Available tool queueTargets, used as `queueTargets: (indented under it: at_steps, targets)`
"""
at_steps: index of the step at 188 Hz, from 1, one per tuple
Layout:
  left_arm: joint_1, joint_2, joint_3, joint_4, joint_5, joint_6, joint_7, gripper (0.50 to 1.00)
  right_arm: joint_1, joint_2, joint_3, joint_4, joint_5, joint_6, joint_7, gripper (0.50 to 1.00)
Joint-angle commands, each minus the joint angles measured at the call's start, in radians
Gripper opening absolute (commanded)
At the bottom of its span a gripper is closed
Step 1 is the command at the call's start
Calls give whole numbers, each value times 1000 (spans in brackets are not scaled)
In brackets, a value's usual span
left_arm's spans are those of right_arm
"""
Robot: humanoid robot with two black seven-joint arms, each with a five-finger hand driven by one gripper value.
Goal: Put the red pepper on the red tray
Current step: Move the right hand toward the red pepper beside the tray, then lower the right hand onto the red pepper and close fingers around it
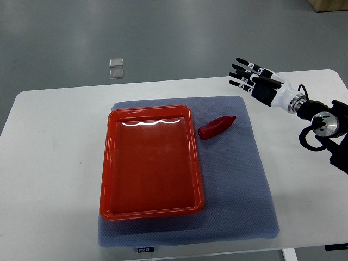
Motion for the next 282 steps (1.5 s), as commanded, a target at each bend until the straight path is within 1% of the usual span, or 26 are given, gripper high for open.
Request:
queueTargets:
  at_steps: [1, 31, 35, 36, 37, 38, 40, 68, 96, 127, 148, 161, 177, 204, 229, 244, 264, 282]
  targets:
    - [0, 0, 0, 2, 0, 3, 3, 1000, 3, 0, 0, 0, 1, 2, 0, 858]
    - [0, 0, -2, -2, 0, 3, 3, 1000, 4, 0, 0, 0, -1, 3, 1, 860]
    - [0, 0, 0, -2, 0, 3, 3, 1000, 4, 0, 0, 0, -1, 0, 3, 874]
    - [0, 0, 0, -4, 0, 3, 3, 1000, 4, 0, 0, 0, -1, -1, 4, 893]
    - [0, 0, 0, -4, 0, 3, 3, 1000, 4, 0, 0, 0, -1, -2, 4, 893]
    - [0, 0, -2, -4, 0, 3, 1, 1000, 4, -2, 0, 0, -2, -2, 6, 909]
    - [0, 0, 0, -4, 0, 3, 1, 1000, 4, -2, 0, 0, -2, -2, 6, 913]
    - [0, 0, 1, 4, 0, 0, 1, 1000, 11, -9, -1, 0, -16, 0, 6, 915]
    - [0, 0, 3, 4, 0, 0, 1, 1000, 35, -17, -12, 6, -91, 25, 7, 913]
    - [0, 0, 0, 2, 0, 0, 1, 1000, 80, -21, -15, 6, -324, 51, 9, 913]
    - [0, 0, 1, 4, 0, 0, 1, 1000, 132, -20, -21, 6, -548, 51, 12, 913]
    - [0, 0, 1, 4, 0, 0, 1, 1000, 155, -21, -20, 14, -715, 51, 37, 913]
    - [0, 0, 1, 4, 0, 0, 1, 1000, 187, -21, -24, 28, -857, 52, 63, 913]
    - [0, 0, 1, 4, 0, 0, 1, 1000, 222, -21, -24, 78, -1139, 51, 72, 913]
    - [0, 0, 1, 4, 0, 0, 1, 1000, 241, -18, -24, 141, -1423, 38, 96, 913]
    - [0, 0, 1, 4, 0, 0, 1, 1000, 242, -14, -26, 180, -1545, 8, 107, 913]
    - [0, 0, 1, 4, 0, 0, 1, 1000, 245, -14, -89, 218, -1621, -35, 107, 913]
    - [0, 0, 1, 4, 0, 0, 1, 1000, 265, -9, -193, 229, -1628, -113, 109, 913]
